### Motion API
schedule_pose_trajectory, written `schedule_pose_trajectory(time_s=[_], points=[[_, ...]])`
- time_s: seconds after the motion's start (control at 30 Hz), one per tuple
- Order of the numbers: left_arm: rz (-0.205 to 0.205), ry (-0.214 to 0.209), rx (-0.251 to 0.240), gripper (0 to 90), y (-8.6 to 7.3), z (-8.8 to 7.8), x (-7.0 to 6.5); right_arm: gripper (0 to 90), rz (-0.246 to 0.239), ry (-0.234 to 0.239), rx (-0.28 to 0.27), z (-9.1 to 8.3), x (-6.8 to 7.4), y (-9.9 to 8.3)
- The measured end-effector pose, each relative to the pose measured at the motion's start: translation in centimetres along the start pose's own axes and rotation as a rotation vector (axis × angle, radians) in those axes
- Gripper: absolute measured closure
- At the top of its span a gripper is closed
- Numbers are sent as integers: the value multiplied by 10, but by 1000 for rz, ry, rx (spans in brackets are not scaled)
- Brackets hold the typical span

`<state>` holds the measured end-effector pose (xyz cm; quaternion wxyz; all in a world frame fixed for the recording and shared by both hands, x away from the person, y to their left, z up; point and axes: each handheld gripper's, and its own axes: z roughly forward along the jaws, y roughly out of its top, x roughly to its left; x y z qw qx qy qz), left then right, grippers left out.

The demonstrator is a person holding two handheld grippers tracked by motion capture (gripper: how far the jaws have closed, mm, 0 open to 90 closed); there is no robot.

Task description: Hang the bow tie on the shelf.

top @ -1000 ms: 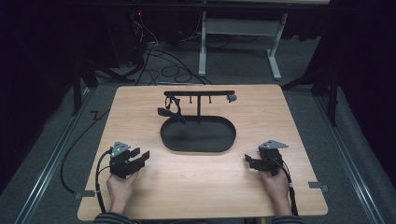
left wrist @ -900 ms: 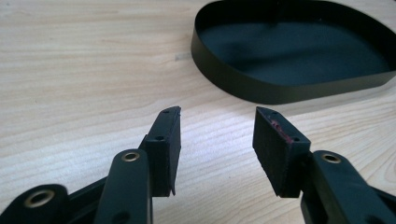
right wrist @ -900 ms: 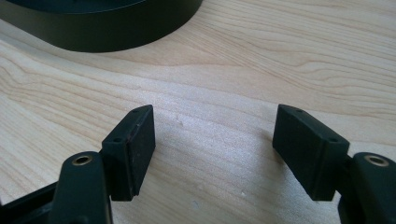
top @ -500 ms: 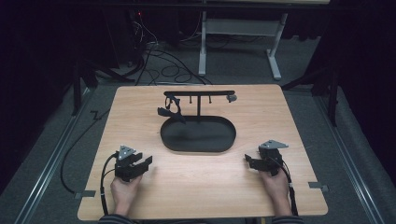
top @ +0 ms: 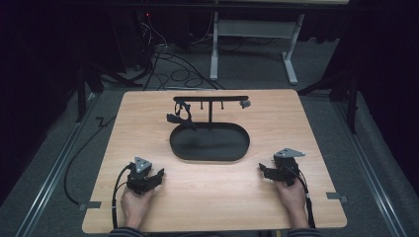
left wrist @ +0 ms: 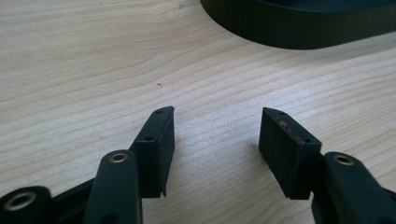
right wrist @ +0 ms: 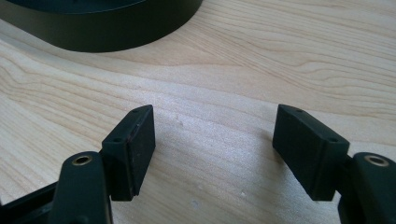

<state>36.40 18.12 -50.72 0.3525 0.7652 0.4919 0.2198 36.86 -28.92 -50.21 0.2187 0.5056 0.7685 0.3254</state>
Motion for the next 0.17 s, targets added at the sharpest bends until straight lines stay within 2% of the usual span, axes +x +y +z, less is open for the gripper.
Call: schedule_pose_trajectory(time_s=[0.17], points=[[-2, -8, 4, 415, 0, 0, 0, 312, 0, 1, 0, 0, 0, 0]])
